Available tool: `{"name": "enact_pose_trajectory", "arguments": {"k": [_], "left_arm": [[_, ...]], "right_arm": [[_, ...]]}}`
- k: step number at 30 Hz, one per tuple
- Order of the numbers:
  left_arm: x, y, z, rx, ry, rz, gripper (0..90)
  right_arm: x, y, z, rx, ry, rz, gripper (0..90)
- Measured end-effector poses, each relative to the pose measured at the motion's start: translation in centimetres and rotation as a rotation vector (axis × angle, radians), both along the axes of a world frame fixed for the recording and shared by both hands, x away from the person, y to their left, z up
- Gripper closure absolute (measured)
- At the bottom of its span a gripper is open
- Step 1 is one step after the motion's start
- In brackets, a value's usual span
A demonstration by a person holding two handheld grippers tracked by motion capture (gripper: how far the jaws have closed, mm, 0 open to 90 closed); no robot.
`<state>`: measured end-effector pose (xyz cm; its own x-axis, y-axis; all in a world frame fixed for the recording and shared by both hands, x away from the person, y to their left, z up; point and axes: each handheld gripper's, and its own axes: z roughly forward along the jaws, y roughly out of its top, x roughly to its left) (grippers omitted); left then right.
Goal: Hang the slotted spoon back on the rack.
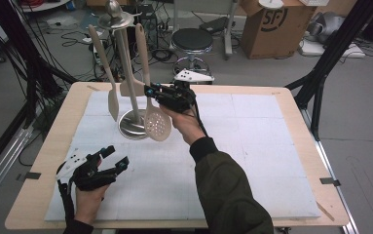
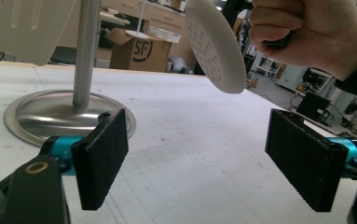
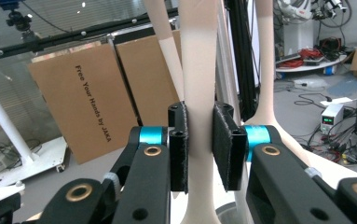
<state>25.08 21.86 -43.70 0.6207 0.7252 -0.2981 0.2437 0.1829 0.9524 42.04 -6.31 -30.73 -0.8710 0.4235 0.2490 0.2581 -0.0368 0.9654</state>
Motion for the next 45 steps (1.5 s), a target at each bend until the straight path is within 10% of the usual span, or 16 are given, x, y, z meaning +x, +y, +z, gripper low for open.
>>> {"name": "enact_pose_trajectory", "arguments": {"k": [30, 45], "left_arm": [[0.0, -0.1, 0.0, 0.008, -0.002, -0.005, 21.7], [0.4, -0.7, -0.1, 0.023, 0.008, -0.007, 21.7]], "right_arm": [[0.0, -1.2, 0.3, 0.007, 0.035, -0.062, 42.7], [-2.0, -5.0, -1.3, -0.026, 0.076, -0.099, 32.7]]}}
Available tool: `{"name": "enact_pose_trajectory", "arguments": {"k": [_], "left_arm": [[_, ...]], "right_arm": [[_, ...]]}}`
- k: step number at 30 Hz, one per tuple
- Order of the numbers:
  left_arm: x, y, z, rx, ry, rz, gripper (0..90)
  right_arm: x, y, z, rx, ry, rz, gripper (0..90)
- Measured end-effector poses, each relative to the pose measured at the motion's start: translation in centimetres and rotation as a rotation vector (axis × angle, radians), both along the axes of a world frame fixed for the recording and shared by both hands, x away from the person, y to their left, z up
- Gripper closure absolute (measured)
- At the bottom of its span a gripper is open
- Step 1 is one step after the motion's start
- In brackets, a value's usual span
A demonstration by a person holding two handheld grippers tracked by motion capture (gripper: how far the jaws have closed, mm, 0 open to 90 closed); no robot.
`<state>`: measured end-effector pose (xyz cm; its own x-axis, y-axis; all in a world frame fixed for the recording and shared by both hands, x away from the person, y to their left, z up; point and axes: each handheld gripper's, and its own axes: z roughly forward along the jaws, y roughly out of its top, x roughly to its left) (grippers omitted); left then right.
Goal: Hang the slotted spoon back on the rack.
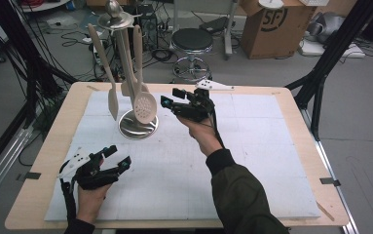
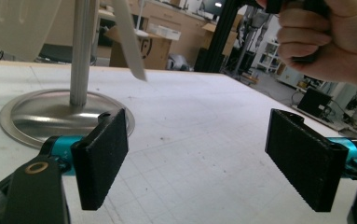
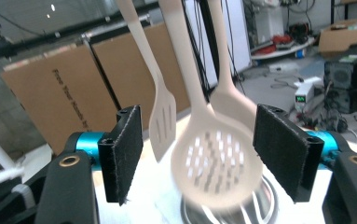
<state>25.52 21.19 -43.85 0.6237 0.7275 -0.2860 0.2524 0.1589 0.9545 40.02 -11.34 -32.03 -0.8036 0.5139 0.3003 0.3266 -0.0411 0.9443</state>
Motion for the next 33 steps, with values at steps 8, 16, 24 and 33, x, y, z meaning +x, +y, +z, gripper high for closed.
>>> {"name": "enact_pose_trajectory", "arguments": {"k": [8, 16, 24, 33], "left_arm": [[-0.2, -0.4, 0.1, 0.013, -0.01, -0.011, 21.7], [-0.3, -0.2, 0.1, 0.015, -0.014, -0.008, 21.7], [-0.3, -0.4, 0.1, 0.019, -0.013, -0.014, 21.7], [-0.3, -0.3, 0.1, 0.019, -0.009, -0.012, 21.7]], "right_arm": [[-1.2, -1.2, -0.6, 0.0, -0.006, -0.004, 32.1], [-2.3, -2.0, -1.2, -0.011, 0.002, -0.013, 30.0], [-3.1, -3.1, -2.0, -0.008, 0.017, -0.025, 28.2], [-4.1, -4.6, -3.3, -0.004, 0.036, -0.042, 28.0]]}}
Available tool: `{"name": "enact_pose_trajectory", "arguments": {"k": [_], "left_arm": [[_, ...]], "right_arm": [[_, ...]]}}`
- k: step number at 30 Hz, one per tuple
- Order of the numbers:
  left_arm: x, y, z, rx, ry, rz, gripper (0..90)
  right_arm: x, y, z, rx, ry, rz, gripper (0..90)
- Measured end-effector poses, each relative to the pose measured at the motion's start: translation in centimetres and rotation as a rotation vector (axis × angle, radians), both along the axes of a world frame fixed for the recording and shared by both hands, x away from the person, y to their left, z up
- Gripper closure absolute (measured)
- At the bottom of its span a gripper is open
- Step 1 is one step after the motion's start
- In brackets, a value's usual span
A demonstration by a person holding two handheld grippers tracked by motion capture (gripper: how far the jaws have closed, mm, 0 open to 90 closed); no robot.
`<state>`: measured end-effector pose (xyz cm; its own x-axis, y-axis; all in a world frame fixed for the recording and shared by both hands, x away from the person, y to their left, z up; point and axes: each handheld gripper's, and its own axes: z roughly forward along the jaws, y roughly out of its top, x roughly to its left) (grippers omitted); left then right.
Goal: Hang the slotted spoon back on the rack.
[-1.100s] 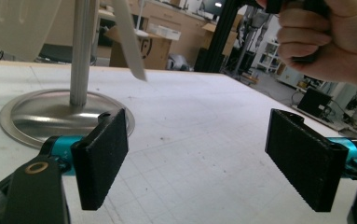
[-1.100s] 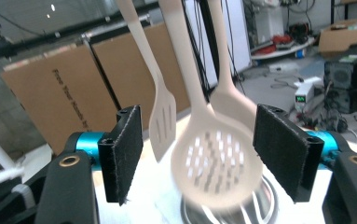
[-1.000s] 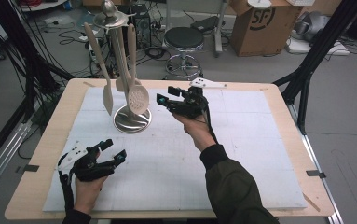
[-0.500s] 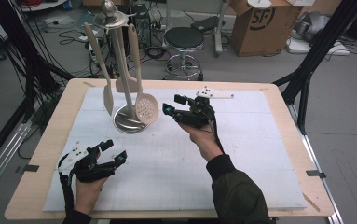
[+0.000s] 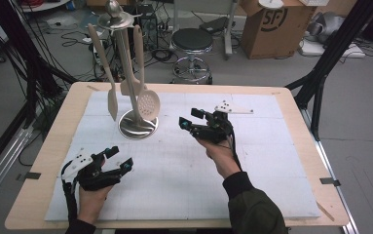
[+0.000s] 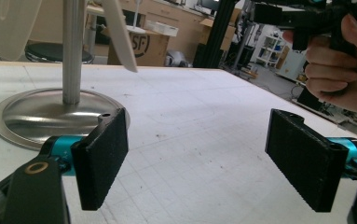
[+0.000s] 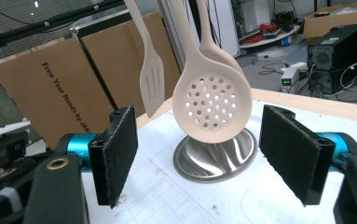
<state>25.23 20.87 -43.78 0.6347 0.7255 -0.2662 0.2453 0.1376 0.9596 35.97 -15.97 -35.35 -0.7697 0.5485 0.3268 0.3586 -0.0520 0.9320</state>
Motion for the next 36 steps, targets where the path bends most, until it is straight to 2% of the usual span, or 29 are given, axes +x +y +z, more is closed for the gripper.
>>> {"name": "enact_pose_trajectory", "arguments": {"k": [5, 13, 20, 25, 29, 36], "left_arm": [[0.0, 0.0, 0.0, 0.002, 0.0, 0.001, 21.7], [0.0, 0.0, 0.0, 0.002, -0.001, 0.0, 21.7], [0.0, -0.1, 0.0, -0.003, -0.001, -0.003, 21.7], [0.0, -0.1, 0.0, 0.002, -0.001, -0.006, 21.7], [0.0, -0.1, 0.0, -0.001, -0.001, -0.004, 21.7], [-0.1, -0.1, 0.0, -0.002, -0.001, -0.003, 21.7]], "right_arm": [[-0.3, -0.6, -0.6, -0.005, 0.02, -0.008, 27.6], [-0.6, -1.1, -0.8, 0.001, 0.021, -0.016, 27.5], [-0.9, -1.5, -1.2, -0.016, 0.016, -0.018, 26.2], [-1.1, -1.7, -1.3, -0.029, 0.034, -0.023, 23.6], [-1.3, -1.6, -1.3, -0.034, 0.025, -0.015, 23.6], [-1.7, -1.4, -1.3, -0.075, 0.022, -0.005, 23.6]]}}
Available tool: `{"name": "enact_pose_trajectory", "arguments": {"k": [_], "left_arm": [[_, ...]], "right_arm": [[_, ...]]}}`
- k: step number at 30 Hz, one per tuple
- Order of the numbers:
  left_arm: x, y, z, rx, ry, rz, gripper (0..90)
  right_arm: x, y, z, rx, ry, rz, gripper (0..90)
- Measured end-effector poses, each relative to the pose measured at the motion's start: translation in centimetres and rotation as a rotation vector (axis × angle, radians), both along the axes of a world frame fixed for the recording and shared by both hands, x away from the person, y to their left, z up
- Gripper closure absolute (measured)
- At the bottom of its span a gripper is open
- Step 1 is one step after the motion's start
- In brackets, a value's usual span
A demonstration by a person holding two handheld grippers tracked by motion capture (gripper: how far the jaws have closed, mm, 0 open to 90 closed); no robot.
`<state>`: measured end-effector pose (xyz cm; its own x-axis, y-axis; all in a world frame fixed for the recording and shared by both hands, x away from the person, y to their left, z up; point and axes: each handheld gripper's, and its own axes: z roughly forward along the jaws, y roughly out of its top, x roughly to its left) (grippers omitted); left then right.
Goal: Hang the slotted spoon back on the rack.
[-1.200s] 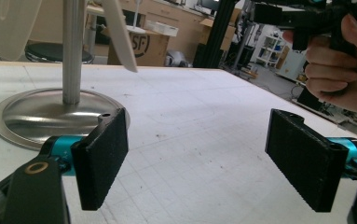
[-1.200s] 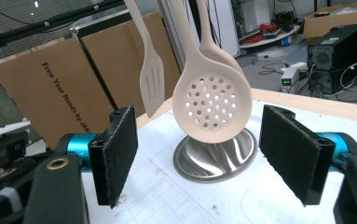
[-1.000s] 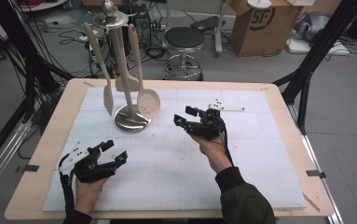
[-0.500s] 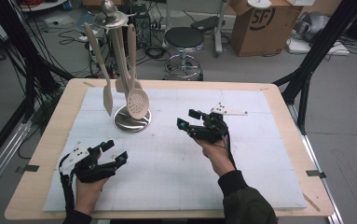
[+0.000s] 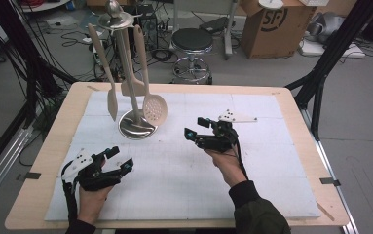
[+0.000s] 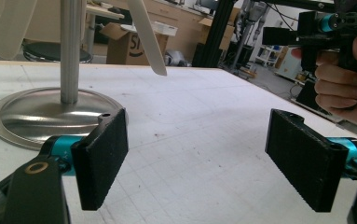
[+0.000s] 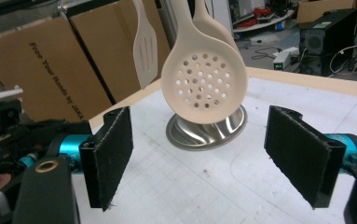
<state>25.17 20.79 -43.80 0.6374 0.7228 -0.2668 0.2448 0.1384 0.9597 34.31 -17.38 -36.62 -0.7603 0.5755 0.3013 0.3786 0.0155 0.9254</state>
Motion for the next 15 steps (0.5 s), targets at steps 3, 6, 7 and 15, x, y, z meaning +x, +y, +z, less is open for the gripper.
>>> {"name": "enact_pose_trajectory", "arguments": {"k": [3, 6, 7, 15], "left_arm": [[0.0, 0.0, 0.0, 0.0, -0.001, -0.002, 21.7], [0.0, -0.1, 0.0, 0.001, -0.002, -0.002, 21.7], [0.0, -0.1, 0.0, 0.002, -0.002, -0.003, 21.7], [0.1, -0.2, 0.0, 0.008, 0.005, -0.008, 21.7]], "right_arm": [[-0.1, -0.1, 0.0, -0.017, -0.001, -0.002, 23.0], [-0.4, -0.7, -0.4, -0.01, 0.001, -0.012, 23.2], [-0.5, -1.0, -0.6, -0.007, 0.004, -0.019, 23.2], [-0.9, -3.2, -1.6, -0.003, 0.033, -0.069, 23.1]]}}
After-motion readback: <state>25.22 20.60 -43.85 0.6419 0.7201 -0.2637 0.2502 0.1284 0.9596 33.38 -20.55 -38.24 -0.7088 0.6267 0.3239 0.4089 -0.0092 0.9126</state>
